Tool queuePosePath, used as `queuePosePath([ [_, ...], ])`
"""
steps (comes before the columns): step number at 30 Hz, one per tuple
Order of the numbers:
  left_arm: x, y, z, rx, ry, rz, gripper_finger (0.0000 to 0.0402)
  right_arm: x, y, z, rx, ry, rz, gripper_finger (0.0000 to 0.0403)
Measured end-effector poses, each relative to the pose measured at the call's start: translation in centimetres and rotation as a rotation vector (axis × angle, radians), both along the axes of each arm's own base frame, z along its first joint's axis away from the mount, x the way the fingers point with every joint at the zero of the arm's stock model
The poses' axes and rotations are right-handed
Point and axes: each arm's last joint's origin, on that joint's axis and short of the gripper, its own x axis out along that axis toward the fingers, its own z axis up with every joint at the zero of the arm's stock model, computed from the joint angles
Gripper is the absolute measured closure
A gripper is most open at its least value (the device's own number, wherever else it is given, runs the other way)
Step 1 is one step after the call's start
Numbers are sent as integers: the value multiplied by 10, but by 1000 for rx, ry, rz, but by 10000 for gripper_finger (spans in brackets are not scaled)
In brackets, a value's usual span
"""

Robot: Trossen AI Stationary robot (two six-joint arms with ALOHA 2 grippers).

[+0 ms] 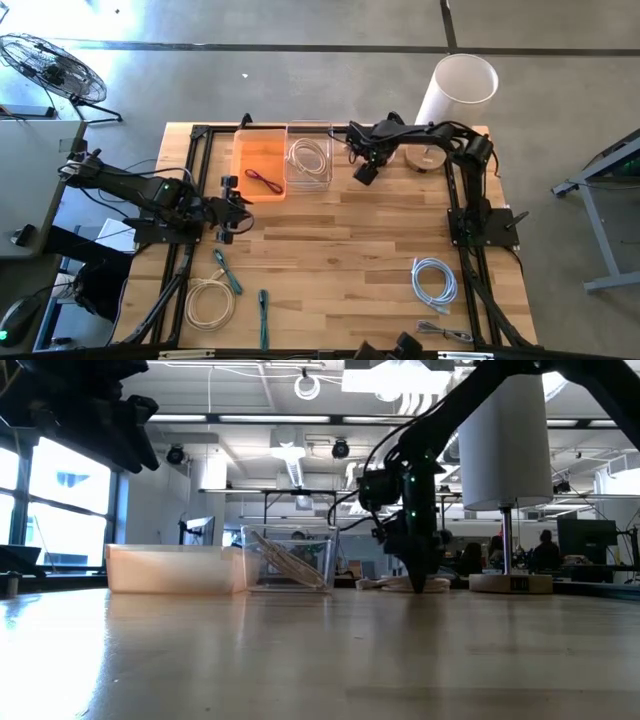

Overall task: Pick & Place USB Port
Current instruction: Put the top brown HDMI cable into the transparent bin

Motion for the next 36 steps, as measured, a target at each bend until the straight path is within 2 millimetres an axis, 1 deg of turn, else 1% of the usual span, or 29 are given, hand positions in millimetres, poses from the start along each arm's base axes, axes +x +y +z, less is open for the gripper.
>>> queuePosePath([
  [2, 2, -1, -2, -12, 15, -12, 248, 0, 1, -1, 14, -7, 0, 243],
  [6, 6, -3, -6, -22, 48, -27, 248, 6, 9, -1, 15, -13, 25, 371],
  [7, 8, -4, -7, -20, 55, -27, 248, 9, 13, 0, 0, -11, 24, 383],
  [10, 11, -4, -8, -19, 59, -26, 248, 18, 25, 5, -59, 13, 25, 380],
  [12, 14, -5, -8, -24, 41, -26, 248, 23, 37, 9, -71, 31, 53, 390],
  [14, 16, -6, -6, -32, 15, -28, 248, 28, 52, 18, -88, 19, 87, 392],
  [17, 19, -7, -3, -47, -29, -32, 248, 34, 74, 36, -133, -32, 95, 393],
  [20, 21, -8, -1, -40, -61, -51, 248, 37, 107, 59, -158, -89, 125, 393],
  [24, 25, -13, 5, 9, -125, -123, 248, 37, 163, 98, -178, -247, 198, 393],
  [28, 31, -26, 18, 96, -256, -272, 248, 24, 222, 137, -164, -439, 296, 393],
  [31, 33, -35, 27, 142, -347, -352, 248, 14, 260, 160, -179, -596, 369, 393],
  [34, 34, -39, 33, 190, -399, -395, 247, 7, 291, 178, -174, -747, 454, 393],
  [36, 35, -38, 34, 188, -413, -392, 247, 3, 308, 186, -167, -823, 530, 393],
])
